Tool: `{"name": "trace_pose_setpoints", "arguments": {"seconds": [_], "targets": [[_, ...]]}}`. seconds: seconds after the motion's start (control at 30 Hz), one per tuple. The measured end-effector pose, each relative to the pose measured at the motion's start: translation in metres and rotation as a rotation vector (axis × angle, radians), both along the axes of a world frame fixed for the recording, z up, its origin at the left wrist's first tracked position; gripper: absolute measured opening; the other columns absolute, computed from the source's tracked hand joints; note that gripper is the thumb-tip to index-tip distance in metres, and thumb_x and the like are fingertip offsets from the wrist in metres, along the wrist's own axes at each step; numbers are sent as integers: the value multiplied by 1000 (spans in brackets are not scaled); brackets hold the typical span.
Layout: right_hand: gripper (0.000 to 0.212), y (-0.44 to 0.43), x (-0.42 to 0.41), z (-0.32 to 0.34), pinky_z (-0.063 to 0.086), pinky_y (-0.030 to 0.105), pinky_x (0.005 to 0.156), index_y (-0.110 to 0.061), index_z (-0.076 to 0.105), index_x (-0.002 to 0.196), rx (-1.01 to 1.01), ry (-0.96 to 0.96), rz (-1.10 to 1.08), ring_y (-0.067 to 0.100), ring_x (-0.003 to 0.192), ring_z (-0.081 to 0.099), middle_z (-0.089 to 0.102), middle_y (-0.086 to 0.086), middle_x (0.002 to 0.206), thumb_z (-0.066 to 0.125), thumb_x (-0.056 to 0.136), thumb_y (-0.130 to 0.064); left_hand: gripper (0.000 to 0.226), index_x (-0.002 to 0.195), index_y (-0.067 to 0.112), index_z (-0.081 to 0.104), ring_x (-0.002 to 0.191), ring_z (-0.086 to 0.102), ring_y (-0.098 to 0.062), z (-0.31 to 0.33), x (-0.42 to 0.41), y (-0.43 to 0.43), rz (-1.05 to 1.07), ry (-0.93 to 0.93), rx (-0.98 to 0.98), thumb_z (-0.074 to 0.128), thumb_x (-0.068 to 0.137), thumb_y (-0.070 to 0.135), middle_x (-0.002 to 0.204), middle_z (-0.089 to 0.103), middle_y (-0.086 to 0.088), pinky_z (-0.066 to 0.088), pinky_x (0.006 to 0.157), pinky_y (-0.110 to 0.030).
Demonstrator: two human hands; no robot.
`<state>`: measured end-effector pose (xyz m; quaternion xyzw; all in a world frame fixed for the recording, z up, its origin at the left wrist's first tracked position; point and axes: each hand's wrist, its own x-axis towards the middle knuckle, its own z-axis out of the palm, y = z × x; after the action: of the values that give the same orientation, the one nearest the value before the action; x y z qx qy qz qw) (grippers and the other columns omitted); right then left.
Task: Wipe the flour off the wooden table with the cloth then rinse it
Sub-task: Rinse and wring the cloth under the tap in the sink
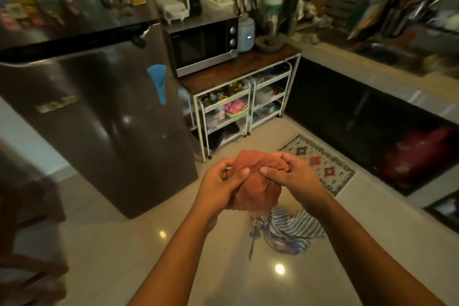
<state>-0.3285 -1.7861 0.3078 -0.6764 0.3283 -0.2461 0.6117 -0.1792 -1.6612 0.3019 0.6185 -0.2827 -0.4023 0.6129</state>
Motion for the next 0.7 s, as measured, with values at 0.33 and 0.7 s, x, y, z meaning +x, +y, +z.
{"name": "trace_pose_setpoints", "arguments": {"seconds": [0.33,0.7], "targets": [[13,-221,36,-13,60,36,78,-30,70,104,-227,87,-276,13,92,69,72,-7,99,73,91,-27,22,115,36,60,103,65,-15,-12,68,-262,-236,-195,-98,66,94,30,115,61,8,62,79,-44],[30,-418,21,12,59,25,84,-31,66,119,-262,-83,-676,5,107,64,66,-20,113,72,92,-20,34,123,43,62,112,61,-1,20,66,-533,-572,-297,-297,68,92,30,120,62,23,59,82,-27]]}}
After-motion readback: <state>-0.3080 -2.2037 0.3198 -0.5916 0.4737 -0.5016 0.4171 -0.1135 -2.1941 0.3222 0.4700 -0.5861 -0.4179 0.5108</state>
